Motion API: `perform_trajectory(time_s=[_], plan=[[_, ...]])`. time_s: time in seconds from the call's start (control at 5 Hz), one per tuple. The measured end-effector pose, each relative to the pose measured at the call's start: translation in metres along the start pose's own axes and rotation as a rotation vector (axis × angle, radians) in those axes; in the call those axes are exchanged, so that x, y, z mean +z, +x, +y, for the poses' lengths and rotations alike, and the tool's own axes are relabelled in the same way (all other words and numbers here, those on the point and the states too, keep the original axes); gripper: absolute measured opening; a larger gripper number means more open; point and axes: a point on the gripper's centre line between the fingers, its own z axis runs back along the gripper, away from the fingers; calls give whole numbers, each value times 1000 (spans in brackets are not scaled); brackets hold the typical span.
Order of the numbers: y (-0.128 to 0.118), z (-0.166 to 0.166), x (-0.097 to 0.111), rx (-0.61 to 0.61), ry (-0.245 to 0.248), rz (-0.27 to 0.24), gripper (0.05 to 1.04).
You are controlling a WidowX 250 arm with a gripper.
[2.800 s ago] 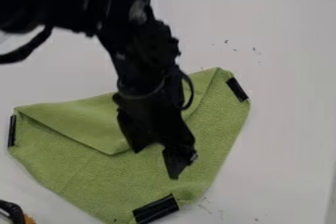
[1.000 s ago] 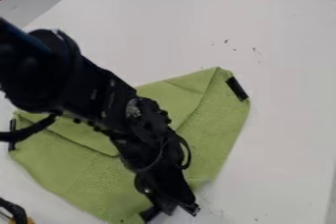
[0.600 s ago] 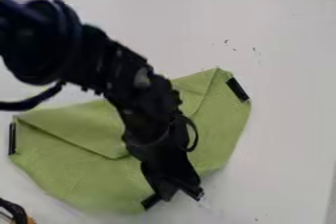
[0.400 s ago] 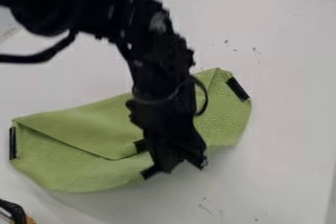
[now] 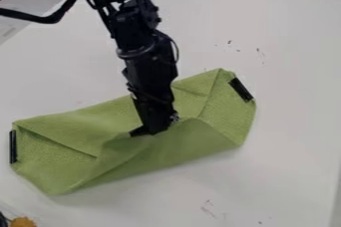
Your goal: Fold the cloth from bottom right to top left
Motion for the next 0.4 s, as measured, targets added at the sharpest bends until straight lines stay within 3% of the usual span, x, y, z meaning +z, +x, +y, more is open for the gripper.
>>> perform_trajectory(time_s=[0.2,0.4], plan=[[0,15,-6,-20,-29,-37,66],[-1,26,-16,-39,-29,-54,92]])
